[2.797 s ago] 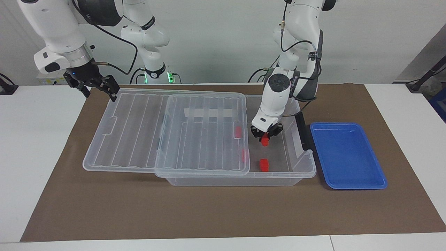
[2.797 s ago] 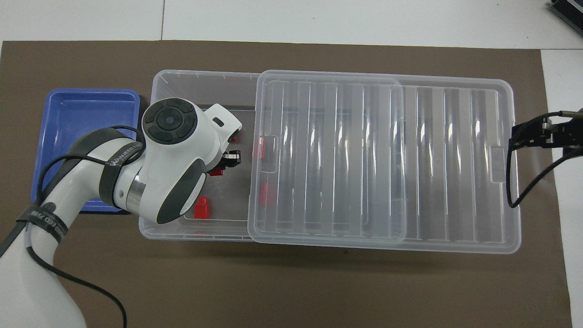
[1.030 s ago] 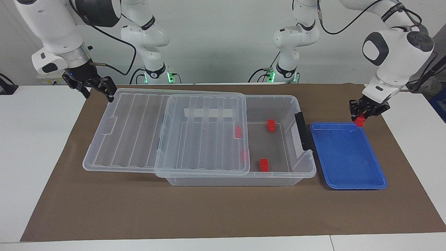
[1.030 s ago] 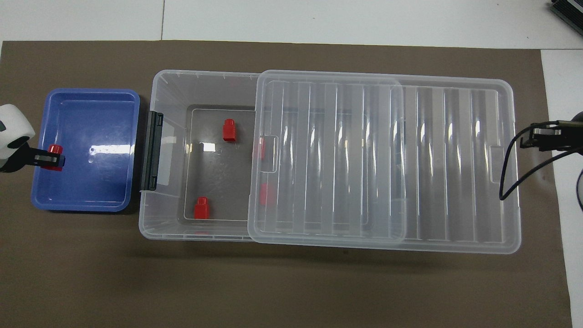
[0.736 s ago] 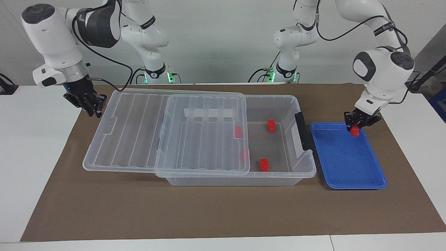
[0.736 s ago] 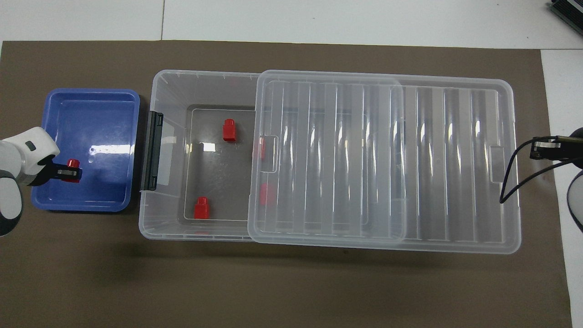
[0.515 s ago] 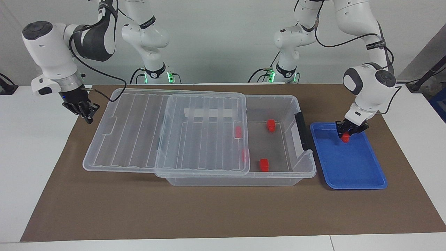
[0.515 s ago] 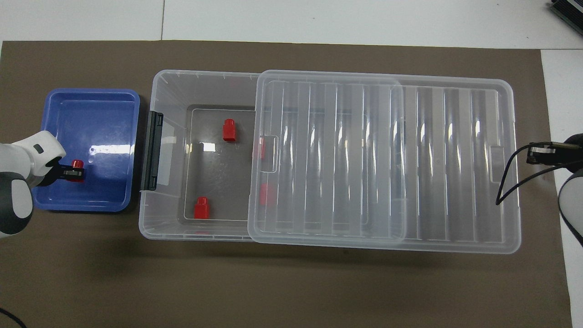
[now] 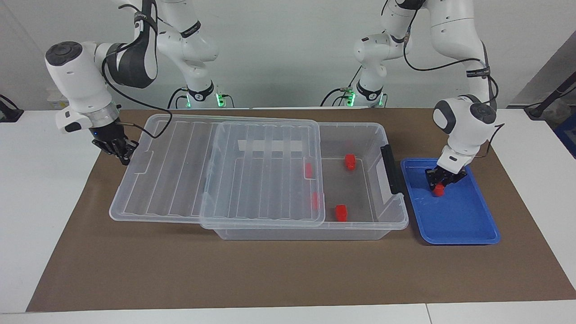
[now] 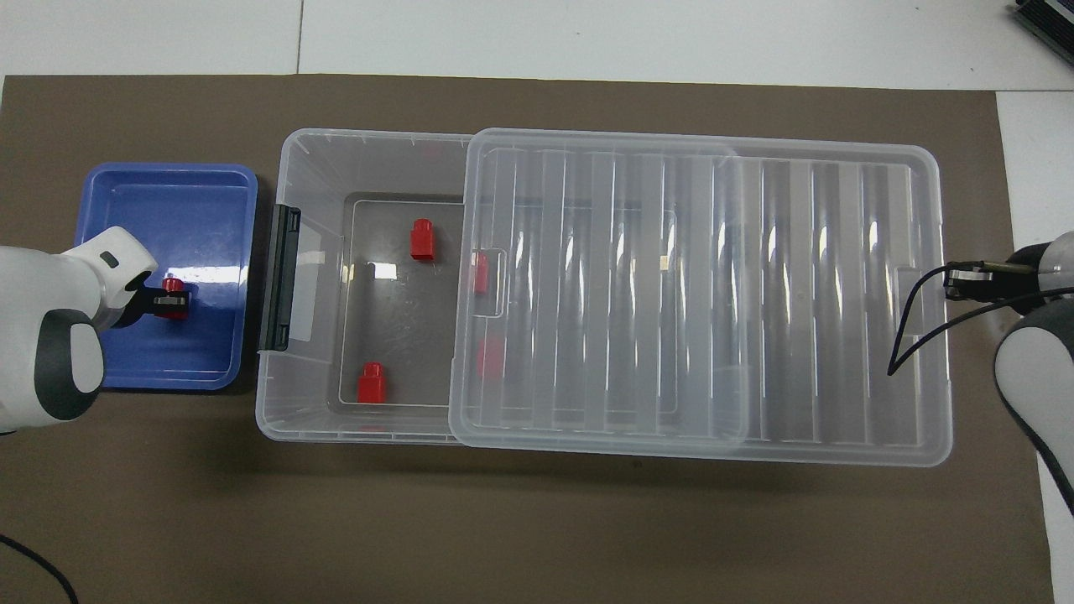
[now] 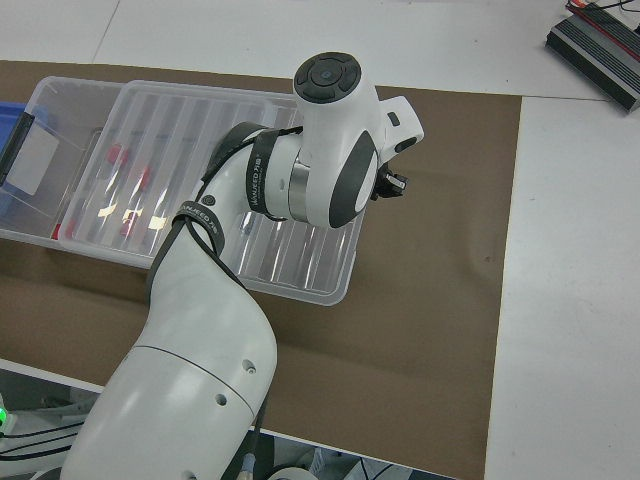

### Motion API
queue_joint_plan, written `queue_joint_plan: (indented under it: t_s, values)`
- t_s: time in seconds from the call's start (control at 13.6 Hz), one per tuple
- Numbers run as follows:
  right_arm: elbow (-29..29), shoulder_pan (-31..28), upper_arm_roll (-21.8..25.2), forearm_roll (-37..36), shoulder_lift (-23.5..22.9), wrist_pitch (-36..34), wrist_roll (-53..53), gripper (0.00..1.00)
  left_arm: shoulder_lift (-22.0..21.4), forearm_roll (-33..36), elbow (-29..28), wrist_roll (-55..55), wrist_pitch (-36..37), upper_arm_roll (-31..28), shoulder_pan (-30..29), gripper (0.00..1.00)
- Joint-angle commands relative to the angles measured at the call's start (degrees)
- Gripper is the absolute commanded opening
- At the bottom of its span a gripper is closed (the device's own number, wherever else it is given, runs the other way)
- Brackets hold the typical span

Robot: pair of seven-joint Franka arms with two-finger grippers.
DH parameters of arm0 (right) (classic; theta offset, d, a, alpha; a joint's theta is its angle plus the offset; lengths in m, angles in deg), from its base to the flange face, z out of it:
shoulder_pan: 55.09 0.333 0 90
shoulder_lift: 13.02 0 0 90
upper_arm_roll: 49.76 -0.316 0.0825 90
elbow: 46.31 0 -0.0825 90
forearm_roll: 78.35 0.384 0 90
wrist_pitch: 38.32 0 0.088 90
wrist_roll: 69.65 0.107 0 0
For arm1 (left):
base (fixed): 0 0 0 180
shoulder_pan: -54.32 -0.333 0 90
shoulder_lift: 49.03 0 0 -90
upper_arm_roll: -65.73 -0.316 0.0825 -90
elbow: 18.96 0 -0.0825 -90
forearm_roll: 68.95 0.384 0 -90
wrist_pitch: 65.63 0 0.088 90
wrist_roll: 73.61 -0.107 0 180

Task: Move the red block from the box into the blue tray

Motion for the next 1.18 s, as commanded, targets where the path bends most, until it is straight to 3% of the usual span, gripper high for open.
queue_joint_plan:
  t_s: [0.0, 0.52, 0.59, 0.66, 0.74, 0.81, 1.1]
  values:
    - [0.8, 1.7, -0.3, 0.2, 0.2, 1.1, 1.0, 0.0, 1.1, 0.2, 1.0, 0.7, -1.7, -0.7, 0.2, 0.06]
    - [0.9, 8.1, -0.4, 0.2, 0.5, -0.8, 0.9, 0.0, 4.0, 0.3, 4.0, -1.5, -4.1, -0.8, 0.0, 0.06]
    - [0.9, 8.9, -0.4, 0.2, 0.6, -1.4, 1.0, 0.0, 4.0, 0.3, 4.0, -1.7, -4.2, -0.8, -0.1, 0.12]
    - [1.0, 9.7, -0.5, 0.2, 0.6, -1.9, 0.9, 0.0, 4.0, 0.3, 3.9, -2.0, -4.2, -0.8, -0.2, 0.42]
    - [1.1, 11.3, -0.5, 0.2, 0.8, -2.3, 0.9, 0.0, 4.1, 0.4, 3.9, -2.5, -4.2, -0.9, -0.2, 0.88]
    - [1.1, 12.4, -0.5, 0.2, 0.9, -2.6, 0.9, 0.0, 4.1, 0.4, 3.9, -3.1, -4.2, -0.9, -0.2, 1.0]
    - [1.2, 17.5, -0.5, 0.7, 0.9, -2.6, 1.0, 0.0, 3.1, 0.5, 5.3, -3.1, 0.2, -0.8, 0.1, 1.0]
